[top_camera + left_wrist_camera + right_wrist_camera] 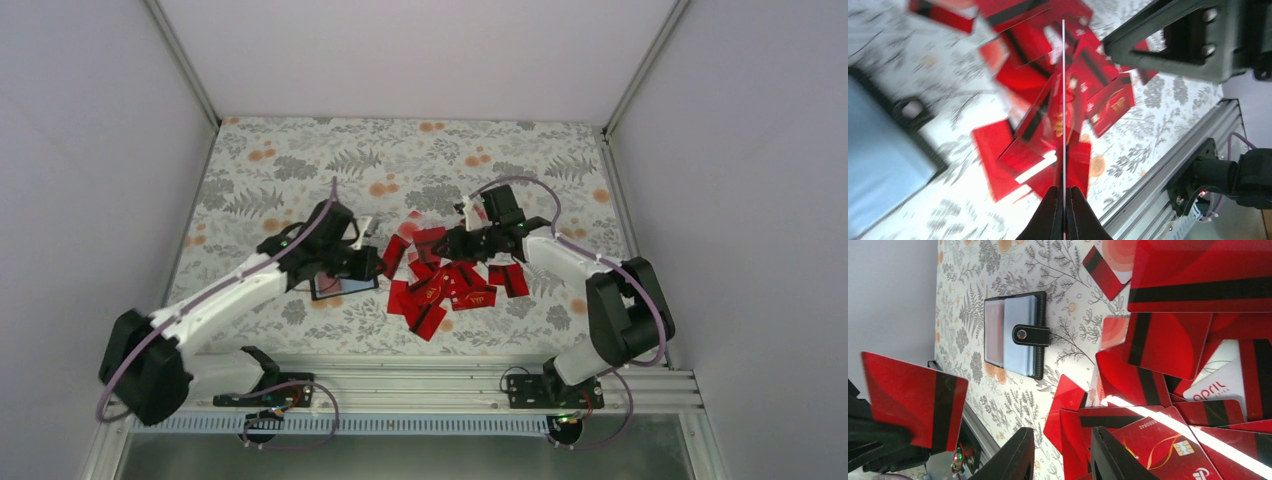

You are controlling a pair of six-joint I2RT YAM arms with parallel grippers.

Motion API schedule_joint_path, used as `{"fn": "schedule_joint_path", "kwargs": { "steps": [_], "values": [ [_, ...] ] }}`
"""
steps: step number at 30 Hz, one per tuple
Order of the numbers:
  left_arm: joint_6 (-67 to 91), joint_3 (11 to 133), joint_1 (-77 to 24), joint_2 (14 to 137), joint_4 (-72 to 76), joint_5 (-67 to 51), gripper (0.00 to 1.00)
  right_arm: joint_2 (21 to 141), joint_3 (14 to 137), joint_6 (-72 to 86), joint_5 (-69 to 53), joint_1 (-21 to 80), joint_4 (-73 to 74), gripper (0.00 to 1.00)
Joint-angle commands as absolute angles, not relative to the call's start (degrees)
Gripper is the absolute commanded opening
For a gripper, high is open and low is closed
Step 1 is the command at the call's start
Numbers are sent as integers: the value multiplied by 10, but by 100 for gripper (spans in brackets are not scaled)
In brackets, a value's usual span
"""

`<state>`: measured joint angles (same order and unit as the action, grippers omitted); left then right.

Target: Put the credit cards into the card holder

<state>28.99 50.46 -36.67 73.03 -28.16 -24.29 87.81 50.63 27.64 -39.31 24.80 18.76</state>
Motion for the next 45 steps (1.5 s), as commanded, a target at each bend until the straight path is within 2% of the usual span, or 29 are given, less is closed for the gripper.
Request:
{"fn": "schedule_joint_path", "kwargs": {
  "steps": [1, 9, 13, 21, 31, 45],
  "values": [
    [364, 442, -347, 624, -365, -174, 2, 888, 525, 263, -424, 264, 176, 30],
    [522, 348, -305, 433, -468, -70, 2, 965, 580, 260, -413, 376, 154, 30],
    [555, 341, -302, 396, -504, -26, 2, 1021, 612, 267, -390, 432, 157, 29],
    [547, 280, -290, 388, -433, -42, 2, 1113, 655, 276, -363, 466, 162, 26],
    [533, 202, -215, 387, -304, -151, 2, 1161, 677, 296, -349, 467, 160, 24],
    [511, 219, -213, 398, -308, -93, 2, 1219, 742, 327, -314, 438, 198, 22]
  ]
}}
